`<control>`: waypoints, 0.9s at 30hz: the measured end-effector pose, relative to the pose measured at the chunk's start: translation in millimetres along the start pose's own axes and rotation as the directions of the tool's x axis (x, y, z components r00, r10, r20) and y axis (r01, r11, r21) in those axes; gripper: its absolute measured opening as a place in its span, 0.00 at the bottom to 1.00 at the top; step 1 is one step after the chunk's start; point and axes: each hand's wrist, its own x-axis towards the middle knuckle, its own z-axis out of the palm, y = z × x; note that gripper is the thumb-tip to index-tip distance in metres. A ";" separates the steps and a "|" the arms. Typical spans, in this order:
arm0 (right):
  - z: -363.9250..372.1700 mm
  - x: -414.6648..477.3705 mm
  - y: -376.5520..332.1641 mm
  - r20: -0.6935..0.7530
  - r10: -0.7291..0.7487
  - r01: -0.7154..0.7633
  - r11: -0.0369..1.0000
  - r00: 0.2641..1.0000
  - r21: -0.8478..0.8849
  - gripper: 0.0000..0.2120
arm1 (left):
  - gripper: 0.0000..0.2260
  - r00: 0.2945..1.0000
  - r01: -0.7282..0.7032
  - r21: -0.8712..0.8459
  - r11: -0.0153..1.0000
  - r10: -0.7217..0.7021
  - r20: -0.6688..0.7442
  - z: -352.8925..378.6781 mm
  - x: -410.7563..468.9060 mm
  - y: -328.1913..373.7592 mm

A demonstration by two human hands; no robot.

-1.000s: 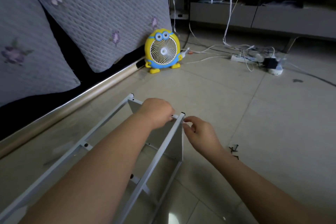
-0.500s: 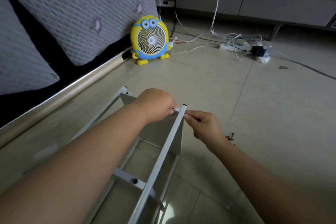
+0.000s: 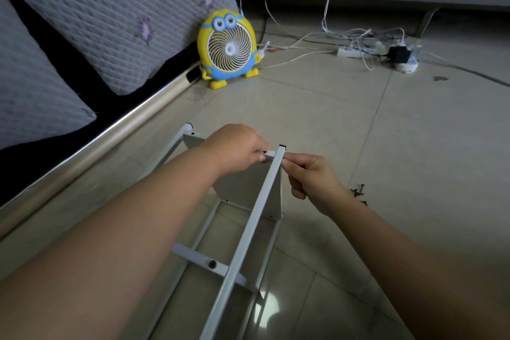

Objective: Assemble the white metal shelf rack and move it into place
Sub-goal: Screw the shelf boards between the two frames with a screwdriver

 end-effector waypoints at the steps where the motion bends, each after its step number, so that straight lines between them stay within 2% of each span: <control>1: 0.1 -0.7 0.5 0.007 -0.012 0.012 1.000 1.000 0.005 0.12 | 0.09 1.000 -0.004 -0.010 1.000 0.004 0.011 -1.0 0.1 -1.3; 4: 3.0 0.2 2.4 -0.016 -0.059 0.057 0.993 0.998 -0.100 0.11 | 0.10 0.999 -0.015 -0.032 0.999 0.016 0.039 -3.5 0.8 -5.9; 8: 10.4 2.6 6.5 -0.158 -0.138 0.093 0.960 0.978 -0.262 0.10 | 0.09 0.999 -0.028 -0.027 0.999 0.029 0.029 -3.5 0.0 -9.2; 12: 11.3 2.9 5.0 -0.170 -0.192 0.116 0.918 0.967 -0.378 0.10 | 0.08 0.999 -0.035 -0.023 0.999 0.035 0.013 -2.7 1.5 -8.9; 21: 10.0 1.1 -0.4 -0.151 -0.209 0.123 0.889 0.966 -0.442 0.10 | 0.10 0.998 -0.027 -0.087 0.996 0.031 0.051 -4.3 5.1 -12.1; 27: 8.9 0.4 -2.9 -0.079 -0.089 0.063 0.958 0.993 -0.279 0.09 | 0.08 0.999 -0.023 -0.064 0.998 0.026 0.042 -4.3 1.6 -11.3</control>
